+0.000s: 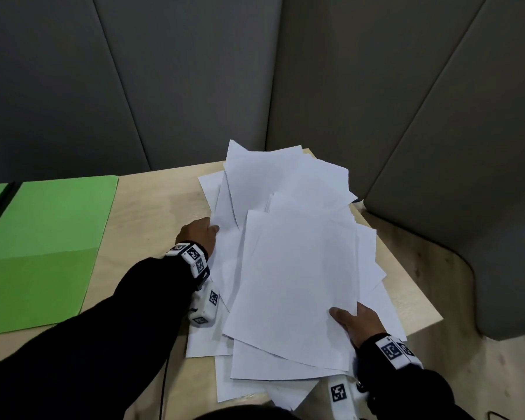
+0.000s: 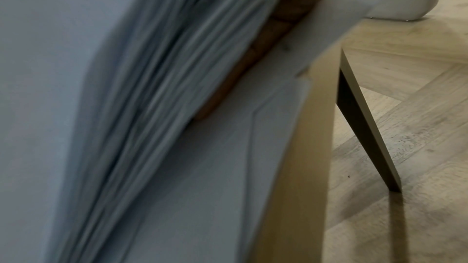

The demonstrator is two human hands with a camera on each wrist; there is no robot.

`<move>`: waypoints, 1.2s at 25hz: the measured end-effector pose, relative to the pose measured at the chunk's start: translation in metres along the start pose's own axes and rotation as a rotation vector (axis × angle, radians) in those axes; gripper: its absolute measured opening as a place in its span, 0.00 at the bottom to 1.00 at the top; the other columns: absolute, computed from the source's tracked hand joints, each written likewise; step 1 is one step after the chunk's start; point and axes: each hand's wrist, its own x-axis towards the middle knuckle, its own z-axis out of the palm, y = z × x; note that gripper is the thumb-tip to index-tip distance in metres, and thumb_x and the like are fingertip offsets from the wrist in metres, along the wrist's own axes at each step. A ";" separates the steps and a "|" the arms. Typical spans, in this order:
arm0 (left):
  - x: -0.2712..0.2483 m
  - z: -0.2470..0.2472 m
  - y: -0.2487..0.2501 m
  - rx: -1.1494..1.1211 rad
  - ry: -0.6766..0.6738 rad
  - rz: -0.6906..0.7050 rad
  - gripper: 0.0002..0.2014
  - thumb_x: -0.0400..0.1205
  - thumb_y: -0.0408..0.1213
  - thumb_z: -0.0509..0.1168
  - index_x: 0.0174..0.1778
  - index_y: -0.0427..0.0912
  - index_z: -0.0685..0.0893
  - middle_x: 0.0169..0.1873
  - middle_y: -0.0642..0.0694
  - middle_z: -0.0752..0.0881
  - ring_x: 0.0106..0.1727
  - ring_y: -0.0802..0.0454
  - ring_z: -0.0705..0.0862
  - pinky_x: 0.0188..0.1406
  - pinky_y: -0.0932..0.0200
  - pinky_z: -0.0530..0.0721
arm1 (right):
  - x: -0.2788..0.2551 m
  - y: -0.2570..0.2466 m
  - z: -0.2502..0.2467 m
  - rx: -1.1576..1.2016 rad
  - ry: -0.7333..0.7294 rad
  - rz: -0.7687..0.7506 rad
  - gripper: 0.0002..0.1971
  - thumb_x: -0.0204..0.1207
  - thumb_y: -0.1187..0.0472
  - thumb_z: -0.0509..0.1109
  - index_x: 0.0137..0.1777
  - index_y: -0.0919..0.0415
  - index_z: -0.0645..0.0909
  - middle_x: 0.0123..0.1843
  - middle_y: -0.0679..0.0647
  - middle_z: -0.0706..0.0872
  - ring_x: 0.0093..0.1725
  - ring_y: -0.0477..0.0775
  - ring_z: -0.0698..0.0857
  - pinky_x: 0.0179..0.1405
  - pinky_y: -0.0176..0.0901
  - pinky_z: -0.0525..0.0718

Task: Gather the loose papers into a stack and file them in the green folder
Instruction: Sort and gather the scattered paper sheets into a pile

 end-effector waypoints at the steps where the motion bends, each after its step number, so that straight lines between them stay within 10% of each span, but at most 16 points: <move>1: -0.003 -0.005 -0.003 -0.022 0.040 0.008 0.14 0.85 0.42 0.57 0.49 0.33 0.80 0.53 0.32 0.85 0.55 0.33 0.82 0.48 0.53 0.76 | -0.001 -0.001 0.000 -0.004 -0.003 -0.002 0.05 0.66 0.64 0.76 0.41 0.58 0.84 0.42 0.62 0.89 0.44 0.66 0.88 0.49 0.58 0.87; 5: -0.013 -0.035 -0.024 -0.168 0.195 0.006 0.13 0.85 0.39 0.58 0.54 0.34 0.83 0.54 0.28 0.86 0.56 0.32 0.83 0.51 0.51 0.78 | -0.010 -0.010 -0.003 -0.027 -0.019 -0.046 0.05 0.71 0.68 0.72 0.45 0.61 0.82 0.37 0.52 0.85 0.36 0.54 0.84 0.27 0.35 0.82; 15: -0.032 -0.121 -0.091 -0.763 0.501 0.025 0.09 0.84 0.40 0.61 0.50 0.42 0.86 0.44 0.44 0.83 0.48 0.52 0.76 0.51 0.59 0.74 | -0.014 -0.013 -0.003 -0.076 -0.029 -0.080 0.05 0.72 0.68 0.71 0.47 0.63 0.81 0.41 0.60 0.87 0.34 0.52 0.83 0.28 0.39 0.77; 20: -0.045 -0.119 -0.077 -1.017 0.354 -0.094 0.12 0.84 0.35 0.62 0.37 0.45 0.85 0.28 0.59 0.87 0.39 0.58 0.82 0.55 0.60 0.78 | -0.015 -0.014 -0.003 -0.102 -0.046 -0.108 0.06 0.73 0.69 0.71 0.49 0.64 0.80 0.47 0.63 0.85 0.38 0.56 0.82 0.31 0.37 0.76; 24: -0.061 -0.108 -0.038 -1.164 0.123 -0.107 0.18 0.85 0.32 0.59 0.31 0.44 0.87 0.19 0.60 0.87 0.21 0.66 0.85 0.26 0.72 0.83 | -0.016 -0.017 -0.005 -0.105 -0.071 -0.117 0.06 0.73 0.69 0.70 0.49 0.63 0.79 0.47 0.59 0.83 0.42 0.57 0.80 0.30 0.33 0.76; 30: -0.049 -0.042 -0.009 -1.025 -0.162 -0.057 0.08 0.83 0.28 0.59 0.46 0.40 0.84 0.30 0.49 0.91 0.34 0.47 0.89 0.46 0.52 0.85 | -0.007 -0.006 -0.002 -0.084 -0.062 -0.063 0.10 0.68 0.65 0.74 0.48 0.65 0.84 0.49 0.65 0.89 0.46 0.63 0.87 0.51 0.55 0.85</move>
